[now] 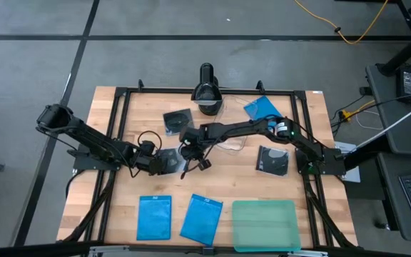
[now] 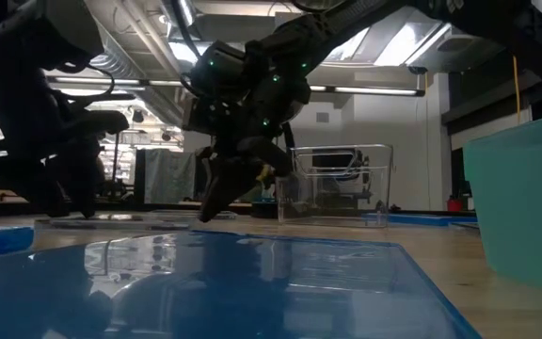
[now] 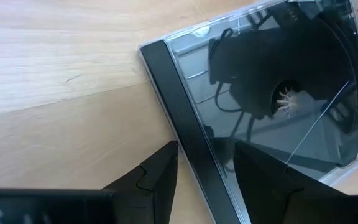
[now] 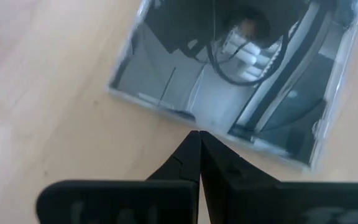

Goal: Pick & place jewel cases by type
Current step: Put the bottom left black CD case into the transparent bin

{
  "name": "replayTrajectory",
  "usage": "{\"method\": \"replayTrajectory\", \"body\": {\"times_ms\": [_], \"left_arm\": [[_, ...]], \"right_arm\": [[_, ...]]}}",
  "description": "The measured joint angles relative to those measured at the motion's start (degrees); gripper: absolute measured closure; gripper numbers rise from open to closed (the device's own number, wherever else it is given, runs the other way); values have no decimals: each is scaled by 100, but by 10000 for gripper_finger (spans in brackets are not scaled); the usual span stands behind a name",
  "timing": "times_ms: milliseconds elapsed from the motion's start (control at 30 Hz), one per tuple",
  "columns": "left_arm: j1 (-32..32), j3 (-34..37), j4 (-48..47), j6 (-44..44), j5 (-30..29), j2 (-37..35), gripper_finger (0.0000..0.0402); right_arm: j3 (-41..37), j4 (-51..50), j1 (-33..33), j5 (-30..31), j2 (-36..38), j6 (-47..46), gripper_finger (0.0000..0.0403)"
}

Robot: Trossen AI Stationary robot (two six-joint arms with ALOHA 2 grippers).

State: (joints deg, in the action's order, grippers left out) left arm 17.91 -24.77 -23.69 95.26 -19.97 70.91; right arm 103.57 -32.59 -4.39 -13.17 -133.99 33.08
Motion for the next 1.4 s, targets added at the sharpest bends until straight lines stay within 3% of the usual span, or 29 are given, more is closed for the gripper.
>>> {"method": "replayTrajectory", "body": {"times_ms": [967,1400], "left_arm": [[2,18,456,-147,-314,22,254],[5,-590,-292,-472,-332,8,254]], "right_arm": [[4,72,-54,-249,-215,-133,393],[-2,63,-54,-254,-215,-98,393]]}}
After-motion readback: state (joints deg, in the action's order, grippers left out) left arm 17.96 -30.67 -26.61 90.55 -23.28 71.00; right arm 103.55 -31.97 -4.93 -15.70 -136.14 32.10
